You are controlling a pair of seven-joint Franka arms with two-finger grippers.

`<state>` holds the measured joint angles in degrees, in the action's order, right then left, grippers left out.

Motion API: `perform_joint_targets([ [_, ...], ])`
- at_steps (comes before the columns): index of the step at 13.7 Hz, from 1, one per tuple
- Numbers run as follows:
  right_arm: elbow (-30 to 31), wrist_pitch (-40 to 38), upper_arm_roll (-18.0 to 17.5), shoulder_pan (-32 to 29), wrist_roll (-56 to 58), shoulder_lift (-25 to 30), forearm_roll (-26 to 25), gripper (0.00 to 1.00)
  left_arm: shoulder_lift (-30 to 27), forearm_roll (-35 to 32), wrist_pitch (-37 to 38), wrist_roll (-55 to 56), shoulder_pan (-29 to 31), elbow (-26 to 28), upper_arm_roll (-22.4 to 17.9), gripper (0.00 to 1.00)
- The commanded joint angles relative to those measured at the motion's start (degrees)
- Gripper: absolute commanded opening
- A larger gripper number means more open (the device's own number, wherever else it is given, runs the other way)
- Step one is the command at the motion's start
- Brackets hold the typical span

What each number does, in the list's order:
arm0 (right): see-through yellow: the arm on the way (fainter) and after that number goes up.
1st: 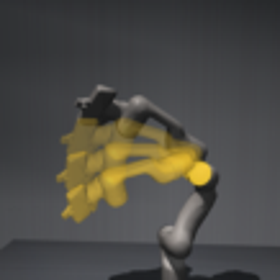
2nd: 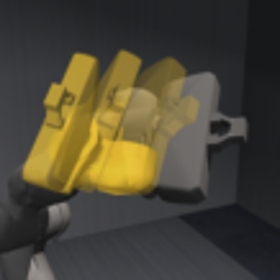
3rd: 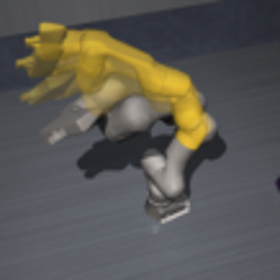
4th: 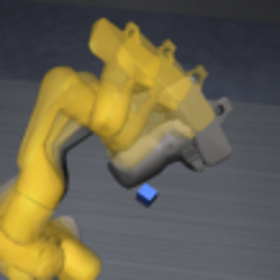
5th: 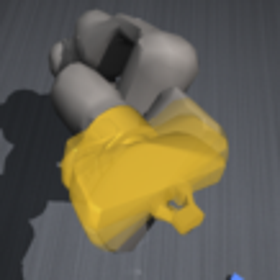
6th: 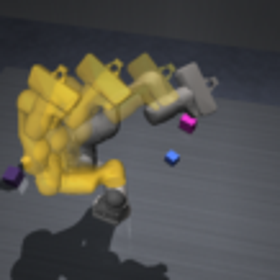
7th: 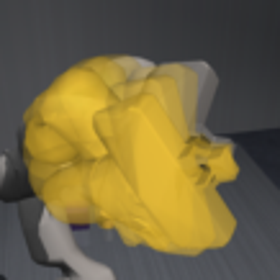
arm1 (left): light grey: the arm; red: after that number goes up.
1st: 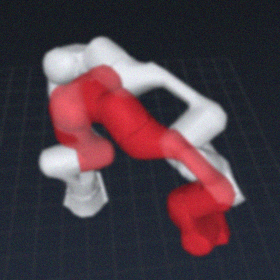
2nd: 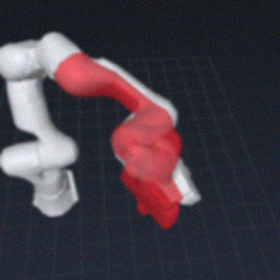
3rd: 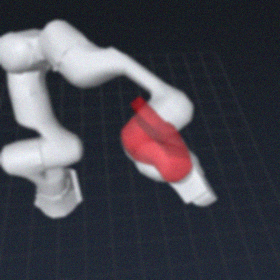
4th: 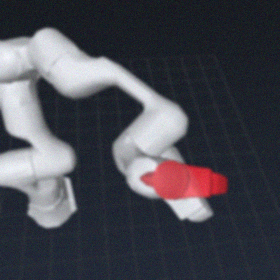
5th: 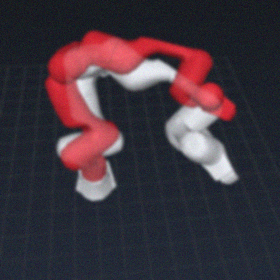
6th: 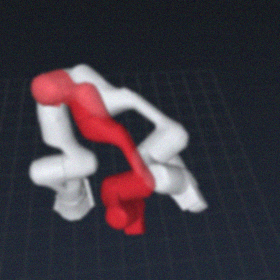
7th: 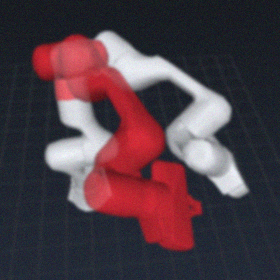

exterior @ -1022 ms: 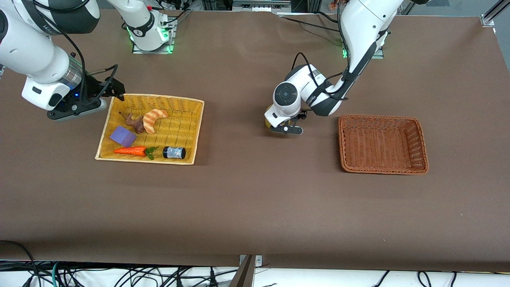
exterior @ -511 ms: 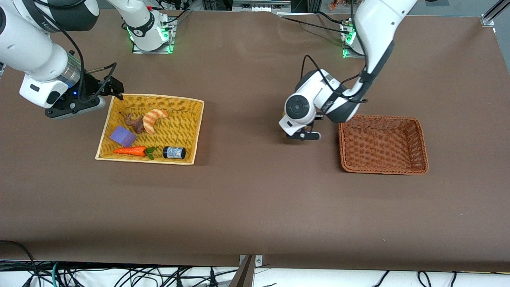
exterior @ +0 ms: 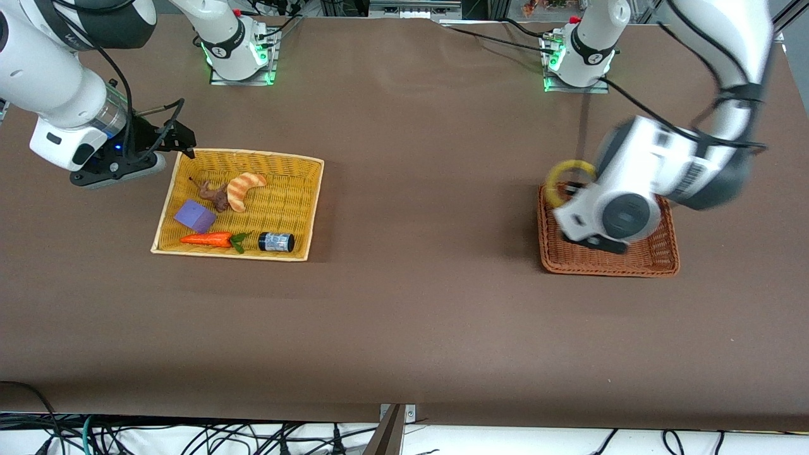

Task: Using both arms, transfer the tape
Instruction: 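Carry the tape with the left gripper and lower it into the basket, then open the left gripper to release the tape in the basket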

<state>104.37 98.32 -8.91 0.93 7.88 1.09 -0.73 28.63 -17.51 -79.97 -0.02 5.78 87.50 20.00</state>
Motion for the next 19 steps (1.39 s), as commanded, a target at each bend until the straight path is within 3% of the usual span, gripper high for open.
perform_joint_targets([
  [1,1.6,0.6,-0.1,-0.4,0.5,2.3,-0.8,1.00,3.0,-2.9,-6.0,-9.6,6.2,3.2,1.2,0.00],
  [3,1.5,0.6,-0.1,-0.4,0.5,2.3,-1.6,1.00,3.0,-3.5,-16.2,-10.1,8.9,9.0,1.2,0.00],
  [5,1.5,0.8,-0.1,-0.4,0.5,2.3,-1.6,1.00,3.1,-6.6,-21.3,-10.2,9.5,11.3,1.2,0.00],
  [6,1.5,0.8,-0.1,-0.4,0.5,2.3,-1.6,1.00,3.0,-6.6,-21.2,-10.0,9.4,11.3,1.4,0.28],
  [7,1.5,0.8,-0.1,-0.4,0.5,2.3,-1.6,1.00,2.7,-6.2,-20.9,-9.6,9.3,10.9,1.4,0.99],
  [9,1.5,0.8,-0.1,-0.4,0.5,2.3,-1.6,1.00,0.1,-5.6,-19.4,-10.2,9.4,9.8,2.2,1.00],
  [11,1.4,0.8,-0.1,-0.4,0.5,2.3,-1.6,1.00,-5.0,-4.4,-17.0,-9.3,9.6,8.2,6.2,1.00],
  [14,1.4,0.8,-0.1,-0.4,0.5,2.3,-1.6,1.00,-12.5,4.8,-14.7,-10.0,10.7,4.5,6.4,1.00],
  [16,1.4,0.7,-0.1,-0.4,0.5,2.3,-1.6,1.00,-13.2,9.3,-10.4,-10.0,12.7,-1.7,6.6,1.00],
  [19,1.4,0.7,-0.1,-0.4,0.5,2.4,-1.6,1.00,-13.2,9.6,-0.6,-9.1,12.9,-13.6,6.4,1.00],
])
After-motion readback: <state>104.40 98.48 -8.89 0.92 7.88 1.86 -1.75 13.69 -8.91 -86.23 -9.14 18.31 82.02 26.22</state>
